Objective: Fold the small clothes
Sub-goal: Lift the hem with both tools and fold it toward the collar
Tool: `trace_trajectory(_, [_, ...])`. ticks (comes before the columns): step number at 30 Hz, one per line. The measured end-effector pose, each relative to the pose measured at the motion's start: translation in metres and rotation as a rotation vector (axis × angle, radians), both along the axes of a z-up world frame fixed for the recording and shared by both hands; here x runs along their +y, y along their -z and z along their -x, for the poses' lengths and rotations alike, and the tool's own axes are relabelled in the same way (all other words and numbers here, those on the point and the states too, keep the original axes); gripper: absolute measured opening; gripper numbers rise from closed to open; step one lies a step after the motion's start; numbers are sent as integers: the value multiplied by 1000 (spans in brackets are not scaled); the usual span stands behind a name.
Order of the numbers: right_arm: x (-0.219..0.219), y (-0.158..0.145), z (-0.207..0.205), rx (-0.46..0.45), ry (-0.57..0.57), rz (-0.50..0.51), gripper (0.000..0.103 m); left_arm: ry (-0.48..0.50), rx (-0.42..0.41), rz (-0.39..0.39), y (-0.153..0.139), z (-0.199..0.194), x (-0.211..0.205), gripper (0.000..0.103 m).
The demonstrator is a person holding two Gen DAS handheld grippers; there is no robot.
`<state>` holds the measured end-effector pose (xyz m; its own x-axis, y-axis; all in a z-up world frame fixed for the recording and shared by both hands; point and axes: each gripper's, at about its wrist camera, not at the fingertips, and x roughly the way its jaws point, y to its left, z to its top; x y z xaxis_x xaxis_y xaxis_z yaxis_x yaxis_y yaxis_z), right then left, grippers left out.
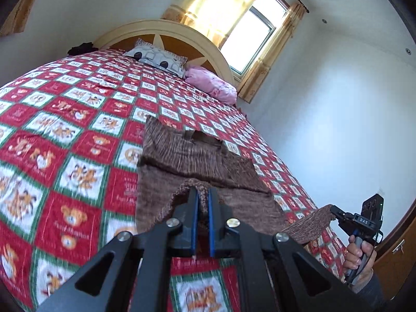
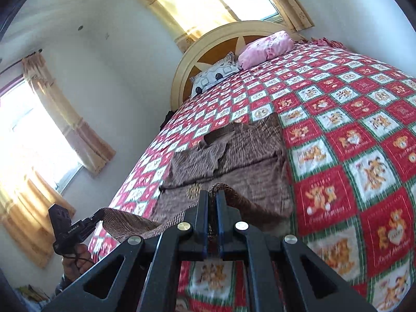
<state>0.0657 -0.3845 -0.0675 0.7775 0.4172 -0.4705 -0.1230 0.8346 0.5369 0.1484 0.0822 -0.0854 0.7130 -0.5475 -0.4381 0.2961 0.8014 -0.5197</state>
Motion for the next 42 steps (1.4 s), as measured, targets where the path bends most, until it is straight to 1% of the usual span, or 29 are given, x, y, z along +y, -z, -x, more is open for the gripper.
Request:
trace_trajectory(2, [-2,-5,-14,-5,7,-7,5,-2,-8,2,-6,-14,-3,7])
trace_trajectory(6, [-8,-11,-47,-4,23,-21,5,-11,-24,-26,-17,-43,-12,7])
trace_trajectory(12, [-15,-12,-98,16,37,-28,5,-32,-14,-50,-19,-85,-18,7])
trace_trajectory(15, [-21,-8,-126,35,42,-47,4,-46,4,-70,-17,-112,-22,7])
trace_trajectory(18, [-27,0,-158,64,52,-59,4,-44,19,-94,-15,-140,-28,6])
trace_trajectory(21, [-31,5,-181,87,60,-64,4,-38,27,-116,-13,-166,-35,7])
trace_trajectory(24, [-35,16,-210,127,71,-75,4,-39,44,-131,-7,-189,-40,7])
trace_trajectory(27, [-41,30,-235,180,81,-100,4,-37,86,-144,6,-215,-44,7])
trace_trajectory(31, [-50,57,-274,277,105,-109,4,-29,136,-176,26,-249,-51,6])
trace_trajectory(36, [-62,89,-327,359,128,-122,5,-34,177,-202,46,-284,-59,7])
trace_trajectory(39, [-71,101,-352,338,169,-140,6,-78,228,-228,64,-310,-62,7])
trace_trajectory(40, [-76,104,-360,327,196,-133,8,-98,240,-228,67,-316,-61,11])
trace_trajectory(41, [-78,105,-362,322,223,-128,14,-118,247,-237,69,-319,-60,14])
trace_trajectory(42, [-81,104,-362,310,251,-123,22,-141,256,-246,70,-321,-58,15])
